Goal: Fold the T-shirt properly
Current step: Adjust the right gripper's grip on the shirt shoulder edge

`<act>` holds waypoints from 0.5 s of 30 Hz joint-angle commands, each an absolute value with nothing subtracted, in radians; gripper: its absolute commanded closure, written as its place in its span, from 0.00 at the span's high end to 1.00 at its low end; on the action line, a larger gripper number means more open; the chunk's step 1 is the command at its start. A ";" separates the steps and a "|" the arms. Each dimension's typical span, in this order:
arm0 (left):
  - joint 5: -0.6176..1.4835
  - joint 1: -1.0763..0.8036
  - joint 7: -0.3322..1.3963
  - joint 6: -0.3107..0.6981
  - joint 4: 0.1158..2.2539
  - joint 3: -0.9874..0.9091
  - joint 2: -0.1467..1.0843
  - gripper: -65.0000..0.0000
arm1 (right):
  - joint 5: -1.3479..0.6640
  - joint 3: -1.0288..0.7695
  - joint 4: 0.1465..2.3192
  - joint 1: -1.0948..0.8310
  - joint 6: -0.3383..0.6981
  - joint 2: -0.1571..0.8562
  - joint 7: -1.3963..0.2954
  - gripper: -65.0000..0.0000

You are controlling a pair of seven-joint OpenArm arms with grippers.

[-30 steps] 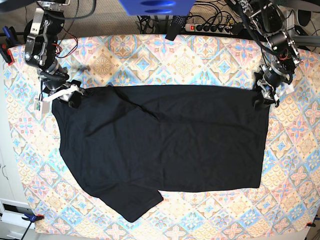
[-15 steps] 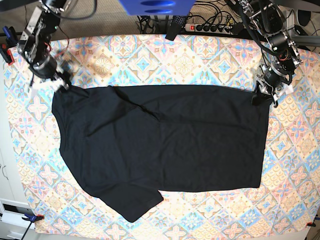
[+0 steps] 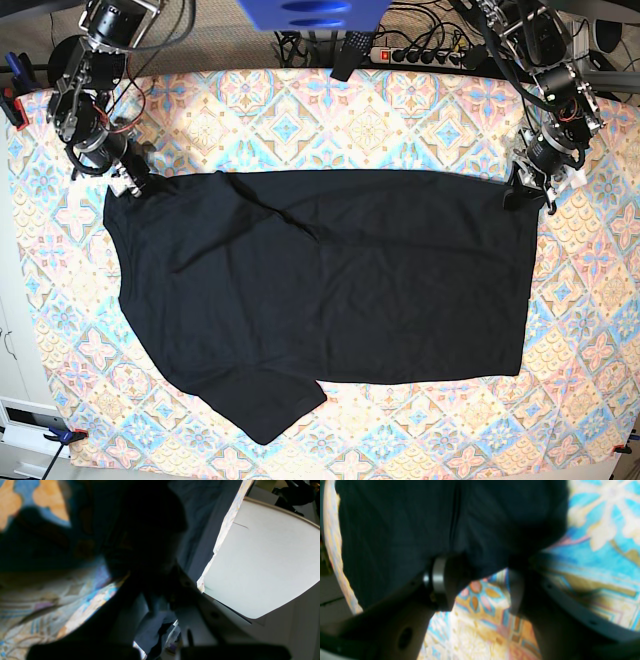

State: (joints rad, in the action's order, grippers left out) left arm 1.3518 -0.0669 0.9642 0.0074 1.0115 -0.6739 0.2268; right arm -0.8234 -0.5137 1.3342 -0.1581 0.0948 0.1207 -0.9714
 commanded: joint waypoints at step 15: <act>1.345 -0.074 0.970 0.004 1.017 -0.676 0.232 0.00 | -0.823 -0.510 1.181 -0.071 0.091 0.131 -0.886 0.51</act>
State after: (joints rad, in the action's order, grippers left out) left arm 1.3533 -0.0692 0.9627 0.0074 1.0119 -0.6739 0.2268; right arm -0.8444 -0.5140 1.1847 -0.0612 0.1066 0.1333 -0.8719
